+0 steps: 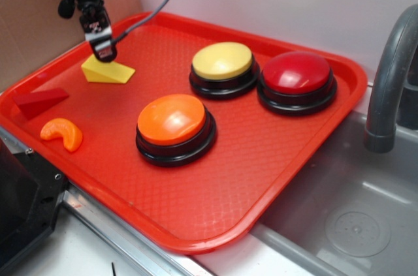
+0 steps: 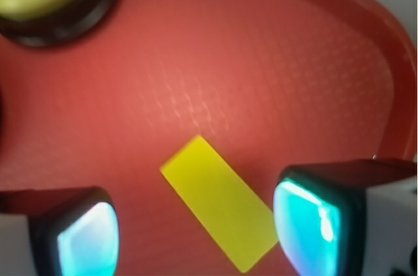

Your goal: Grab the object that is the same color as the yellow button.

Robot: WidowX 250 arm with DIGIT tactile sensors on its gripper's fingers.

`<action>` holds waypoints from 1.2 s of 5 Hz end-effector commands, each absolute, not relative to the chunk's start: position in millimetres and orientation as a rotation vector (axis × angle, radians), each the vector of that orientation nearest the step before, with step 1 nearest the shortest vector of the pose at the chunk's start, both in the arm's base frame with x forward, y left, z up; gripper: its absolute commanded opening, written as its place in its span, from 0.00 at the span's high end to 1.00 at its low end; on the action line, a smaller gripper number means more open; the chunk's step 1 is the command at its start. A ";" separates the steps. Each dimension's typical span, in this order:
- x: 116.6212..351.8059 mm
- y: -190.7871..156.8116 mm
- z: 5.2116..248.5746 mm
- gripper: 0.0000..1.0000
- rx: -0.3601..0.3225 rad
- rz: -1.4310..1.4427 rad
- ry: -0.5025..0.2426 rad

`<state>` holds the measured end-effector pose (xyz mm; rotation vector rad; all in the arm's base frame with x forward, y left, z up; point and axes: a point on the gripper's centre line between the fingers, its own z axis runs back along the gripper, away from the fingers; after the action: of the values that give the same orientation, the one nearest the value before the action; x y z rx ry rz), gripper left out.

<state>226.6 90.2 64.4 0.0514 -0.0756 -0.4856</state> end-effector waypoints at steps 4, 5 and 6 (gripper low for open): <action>212.8 107.9 16.6 1.00 0.122 -0.603 -0.024; 210.6 106.4 20.4 1.00 0.125 -0.544 -0.010; 213.7 82.2 59.3 1.00 0.158 -0.400 0.045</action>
<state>199.4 85.4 42.1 0.1229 0.0977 -0.3893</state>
